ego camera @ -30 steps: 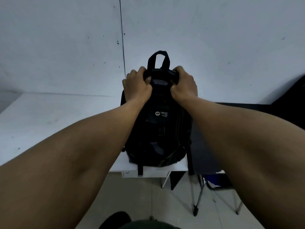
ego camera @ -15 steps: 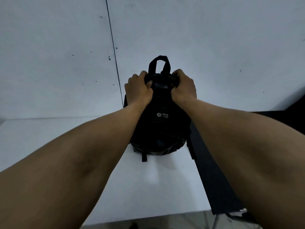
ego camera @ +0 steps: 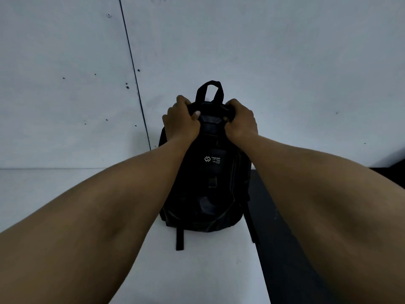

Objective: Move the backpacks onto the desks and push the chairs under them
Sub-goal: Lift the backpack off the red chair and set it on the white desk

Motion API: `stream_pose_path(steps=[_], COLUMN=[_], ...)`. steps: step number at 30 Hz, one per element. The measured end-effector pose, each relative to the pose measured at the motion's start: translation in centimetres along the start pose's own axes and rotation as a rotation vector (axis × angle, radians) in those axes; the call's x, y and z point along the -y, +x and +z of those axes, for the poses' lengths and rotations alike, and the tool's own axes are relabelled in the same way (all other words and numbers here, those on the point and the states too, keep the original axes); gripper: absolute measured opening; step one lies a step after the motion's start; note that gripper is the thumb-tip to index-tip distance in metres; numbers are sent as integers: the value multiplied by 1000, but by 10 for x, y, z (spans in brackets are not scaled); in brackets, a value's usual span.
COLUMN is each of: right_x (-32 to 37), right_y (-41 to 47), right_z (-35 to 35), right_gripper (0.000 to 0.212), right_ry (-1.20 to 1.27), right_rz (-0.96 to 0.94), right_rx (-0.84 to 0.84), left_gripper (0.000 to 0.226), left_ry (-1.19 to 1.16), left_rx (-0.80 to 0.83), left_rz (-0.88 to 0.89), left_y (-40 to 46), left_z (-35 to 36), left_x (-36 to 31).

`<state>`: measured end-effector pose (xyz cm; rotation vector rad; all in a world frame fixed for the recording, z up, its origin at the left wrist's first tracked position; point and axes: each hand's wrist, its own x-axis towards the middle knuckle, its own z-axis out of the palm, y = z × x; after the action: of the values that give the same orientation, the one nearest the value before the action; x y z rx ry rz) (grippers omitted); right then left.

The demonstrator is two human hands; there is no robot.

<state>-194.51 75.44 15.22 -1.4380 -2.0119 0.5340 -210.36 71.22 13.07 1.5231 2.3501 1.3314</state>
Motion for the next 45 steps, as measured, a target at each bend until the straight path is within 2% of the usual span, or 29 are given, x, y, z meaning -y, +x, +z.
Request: stream_pose_path(steps=[9,12,16,18,22,27,34,37,38,40,43,45], right_x=[-10,-15,-19,-19,-13,-2,13,11,7,-2,-17,-27], right_y=[64,71,77,80,78,66,33,12,0,-19,-55,-85], right_z=[31,39,41,39,32,26,20,24,27,35,51,65], right_gripper=[33,35,41,44,50,57,51,50,46,33,14,23], right_ry=[22,22,-36,-57,-102,-159,-136,-84,-62,-33,-54,-97], right_rz=[-18,20,67,93,112,119,103,89,88,91,127,158], right_rx=[33,42,21,10,35,72,69,122,153,220,428,598], left_gripper=[27,43,76,84,76,70,64,43,37,30,15,20], left_ry=[1,-2,315,374,255,243,323,442,450,388,312,346], left_rx=[-59,-19,41,70,189,240,301,193,204,332,635,815], left_rz=[-33,-46,-97,-179,-256,-238,-99,200,288,336,213,111], left_y=[50,62,77,79,76,64,22,-6,-19,-41,-83,-117], left_z=[35,36,38,38,40,30,7,-2,-5,-5,-3,2], left_x=[20,24,23,20,14,2,-9,-4,0,8,20,31])
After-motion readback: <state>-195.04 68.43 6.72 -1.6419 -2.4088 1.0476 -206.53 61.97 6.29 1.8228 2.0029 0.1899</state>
